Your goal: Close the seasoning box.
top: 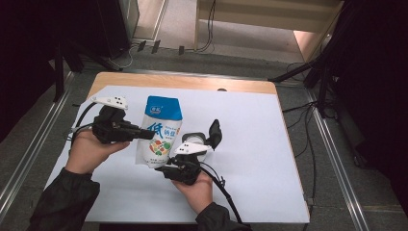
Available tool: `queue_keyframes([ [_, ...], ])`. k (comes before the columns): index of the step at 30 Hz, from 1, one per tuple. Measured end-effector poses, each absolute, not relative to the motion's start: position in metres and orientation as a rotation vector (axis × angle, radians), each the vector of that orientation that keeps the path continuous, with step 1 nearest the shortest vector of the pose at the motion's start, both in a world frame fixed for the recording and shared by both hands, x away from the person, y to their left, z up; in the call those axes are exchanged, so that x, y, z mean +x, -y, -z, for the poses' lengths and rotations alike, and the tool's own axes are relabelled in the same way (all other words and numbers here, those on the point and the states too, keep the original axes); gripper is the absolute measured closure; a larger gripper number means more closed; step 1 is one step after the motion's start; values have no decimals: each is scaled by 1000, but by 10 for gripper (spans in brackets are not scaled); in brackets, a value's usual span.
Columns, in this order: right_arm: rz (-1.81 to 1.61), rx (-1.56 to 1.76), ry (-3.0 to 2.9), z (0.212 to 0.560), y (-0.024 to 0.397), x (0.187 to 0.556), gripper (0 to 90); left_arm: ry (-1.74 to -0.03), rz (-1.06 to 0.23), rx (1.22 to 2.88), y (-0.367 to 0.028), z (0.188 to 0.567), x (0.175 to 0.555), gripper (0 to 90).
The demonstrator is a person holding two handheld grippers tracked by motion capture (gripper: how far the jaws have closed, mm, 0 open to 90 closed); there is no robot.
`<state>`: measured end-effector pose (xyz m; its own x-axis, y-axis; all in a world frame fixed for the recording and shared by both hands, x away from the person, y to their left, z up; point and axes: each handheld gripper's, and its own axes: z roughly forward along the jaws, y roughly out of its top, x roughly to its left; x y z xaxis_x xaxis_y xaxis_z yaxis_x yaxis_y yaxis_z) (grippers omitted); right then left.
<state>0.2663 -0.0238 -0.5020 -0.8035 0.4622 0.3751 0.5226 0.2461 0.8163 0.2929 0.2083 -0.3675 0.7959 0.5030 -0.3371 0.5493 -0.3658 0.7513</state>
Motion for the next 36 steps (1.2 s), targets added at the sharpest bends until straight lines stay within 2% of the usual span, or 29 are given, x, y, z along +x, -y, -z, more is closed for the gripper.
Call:
queue_keyframes([
  [9,1612,-943,2434,500,25,265,658,-850,-20,1999,-225,366,297,900],
  [21,1585,-868,2456,495,36,261,602,-963,-71,1965,-245,378,316,900],
  [36,1546,-857,2487,489,64,264,604,-1020,-121,1973,-245,405,350,900],
])
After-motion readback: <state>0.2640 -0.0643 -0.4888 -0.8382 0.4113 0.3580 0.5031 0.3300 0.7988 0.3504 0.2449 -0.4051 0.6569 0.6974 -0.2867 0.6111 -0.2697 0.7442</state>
